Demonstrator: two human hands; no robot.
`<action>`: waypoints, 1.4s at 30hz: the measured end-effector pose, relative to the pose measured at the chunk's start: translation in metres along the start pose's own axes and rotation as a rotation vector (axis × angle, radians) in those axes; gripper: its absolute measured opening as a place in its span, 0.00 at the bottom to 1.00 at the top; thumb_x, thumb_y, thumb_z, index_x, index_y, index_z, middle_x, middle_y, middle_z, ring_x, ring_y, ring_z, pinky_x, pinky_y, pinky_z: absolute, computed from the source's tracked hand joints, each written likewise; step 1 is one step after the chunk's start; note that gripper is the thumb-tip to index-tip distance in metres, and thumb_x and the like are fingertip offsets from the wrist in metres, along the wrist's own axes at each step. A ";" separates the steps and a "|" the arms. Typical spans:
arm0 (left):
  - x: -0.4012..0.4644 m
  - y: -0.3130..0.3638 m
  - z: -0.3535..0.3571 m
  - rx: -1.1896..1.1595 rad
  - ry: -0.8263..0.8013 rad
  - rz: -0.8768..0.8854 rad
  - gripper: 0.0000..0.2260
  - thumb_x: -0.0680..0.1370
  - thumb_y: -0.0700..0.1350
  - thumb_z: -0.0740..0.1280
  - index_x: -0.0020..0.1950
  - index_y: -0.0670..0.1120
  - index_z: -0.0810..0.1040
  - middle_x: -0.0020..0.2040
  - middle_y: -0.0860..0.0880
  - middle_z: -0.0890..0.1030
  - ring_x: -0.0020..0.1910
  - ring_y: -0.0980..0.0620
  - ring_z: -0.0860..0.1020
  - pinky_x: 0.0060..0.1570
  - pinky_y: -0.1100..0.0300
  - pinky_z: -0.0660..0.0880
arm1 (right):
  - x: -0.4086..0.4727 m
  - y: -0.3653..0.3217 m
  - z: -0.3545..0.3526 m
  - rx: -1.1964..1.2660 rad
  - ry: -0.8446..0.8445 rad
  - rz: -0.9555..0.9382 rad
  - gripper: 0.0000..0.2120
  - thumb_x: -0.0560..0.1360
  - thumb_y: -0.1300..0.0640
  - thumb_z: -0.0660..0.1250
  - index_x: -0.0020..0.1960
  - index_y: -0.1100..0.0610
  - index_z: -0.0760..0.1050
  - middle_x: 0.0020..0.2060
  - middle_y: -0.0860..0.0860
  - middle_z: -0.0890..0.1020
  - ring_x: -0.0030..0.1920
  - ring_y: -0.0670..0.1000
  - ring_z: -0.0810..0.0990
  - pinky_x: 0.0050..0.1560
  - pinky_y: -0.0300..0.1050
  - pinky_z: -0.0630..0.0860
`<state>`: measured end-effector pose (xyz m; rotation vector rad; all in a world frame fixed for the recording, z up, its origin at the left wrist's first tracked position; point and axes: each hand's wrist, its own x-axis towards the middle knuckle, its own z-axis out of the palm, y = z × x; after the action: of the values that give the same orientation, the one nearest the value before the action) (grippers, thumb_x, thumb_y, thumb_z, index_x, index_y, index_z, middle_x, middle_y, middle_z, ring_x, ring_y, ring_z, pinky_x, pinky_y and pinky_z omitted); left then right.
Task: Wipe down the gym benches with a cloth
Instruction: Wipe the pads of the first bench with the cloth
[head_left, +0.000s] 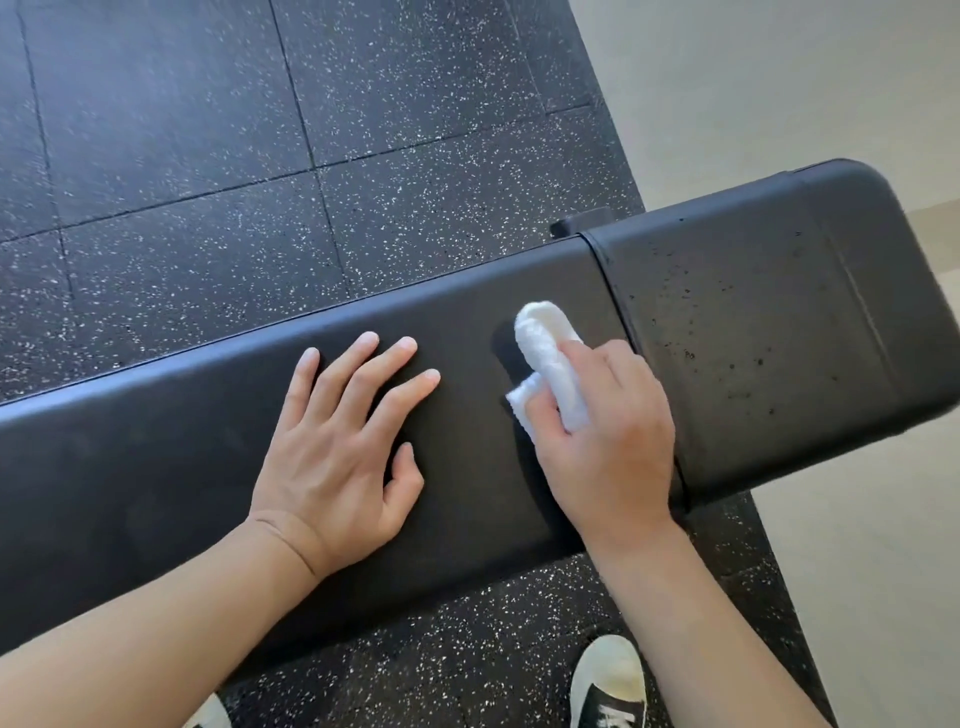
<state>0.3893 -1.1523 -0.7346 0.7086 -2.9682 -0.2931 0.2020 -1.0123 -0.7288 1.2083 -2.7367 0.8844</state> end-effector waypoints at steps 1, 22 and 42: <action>0.000 0.000 0.000 -0.004 0.003 -0.002 0.28 0.76 0.50 0.61 0.76 0.50 0.73 0.81 0.47 0.67 0.82 0.41 0.63 0.80 0.33 0.55 | 0.005 -0.013 0.008 0.005 -0.003 0.006 0.08 0.76 0.55 0.66 0.48 0.59 0.80 0.38 0.52 0.71 0.38 0.56 0.69 0.38 0.57 0.70; -0.002 0.001 0.001 -0.047 0.048 -0.011 0.26 0.77 0.50 0.60 0.76 0.50 0.72 0.81 0.49 0.67 0.83 0.44 0.62 0.80 0.35 0.54 | 0.023 0.003 -0.006 -0.127 0.020 0.032 0.12 0.75 0.54 0.62 0.48 0.62 0.80 0.39 0.56 0.73 0.38 0.58 0.69 0.39 0.56 0.70; -0.005 0.003 -0.006 -0.100 0.031 -0.015 0.25 0.78 0.50 0.60 0.75 0.51 0.75 0.80 0.49 0.69 0.82 0.44 0.63 0.79 0.34 0.55 | -0.014 0.023 -0.017 -0.102 -0.025 -0.064 0.07 0.76 0.57 0.63 0.48 0.58 0.79 0.38 0.51 0.70 0.39 0.55 0.66 0.38 0.54 0.70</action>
<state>0.3933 -1.1485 -0.7279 0.7168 -2.8966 -0.4250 0.1920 -0.9818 -0.7289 1.2884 -2.7075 0.7195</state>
